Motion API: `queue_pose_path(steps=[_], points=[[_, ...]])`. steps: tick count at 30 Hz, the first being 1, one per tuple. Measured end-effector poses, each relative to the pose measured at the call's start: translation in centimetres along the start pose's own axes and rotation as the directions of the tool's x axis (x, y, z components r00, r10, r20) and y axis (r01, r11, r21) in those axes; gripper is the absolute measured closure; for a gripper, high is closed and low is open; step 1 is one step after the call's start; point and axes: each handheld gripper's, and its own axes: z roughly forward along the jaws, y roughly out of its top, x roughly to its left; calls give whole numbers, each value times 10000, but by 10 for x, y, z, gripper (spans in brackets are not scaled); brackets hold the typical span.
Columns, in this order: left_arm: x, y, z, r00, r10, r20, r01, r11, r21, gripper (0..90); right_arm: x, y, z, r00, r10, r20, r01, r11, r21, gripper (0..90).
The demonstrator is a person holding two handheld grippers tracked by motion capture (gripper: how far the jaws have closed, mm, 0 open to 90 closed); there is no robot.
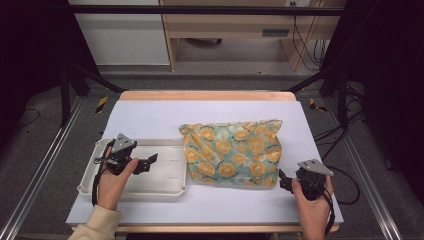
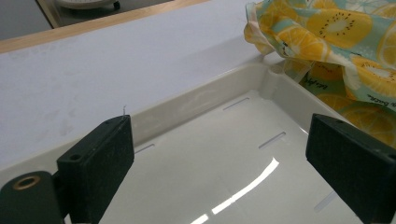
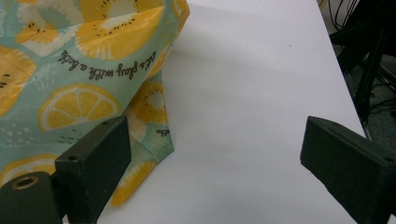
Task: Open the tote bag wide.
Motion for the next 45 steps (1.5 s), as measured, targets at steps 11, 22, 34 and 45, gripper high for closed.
queue_pose_path(steps=[11, 22, 34, 45], points=[[0, 0, 0, 10000, -34, 38, 34, 10000, 15, 79, 5, 3, -3, 9998, -1, -198, -3, 9998, -207, 105], [-2, 0, 1, 10000, 51, 78, -52, 9999, 106, 80, 8, 5, -6, 9997, -100, -223, 91, 9992, -400, 164], [-3, 0, 2, 9999, 83, 110, -85, 9999, 142, 80, 14, 13, -15, 9969, -262, -741, 202, 9966, -802, 364], [-2, 0, 3, 9998, 167, 71, -169, 9996, 229, 80, 31, 45, -25, 9895, -708, -1262, 525, 9883, -1429, 340]])
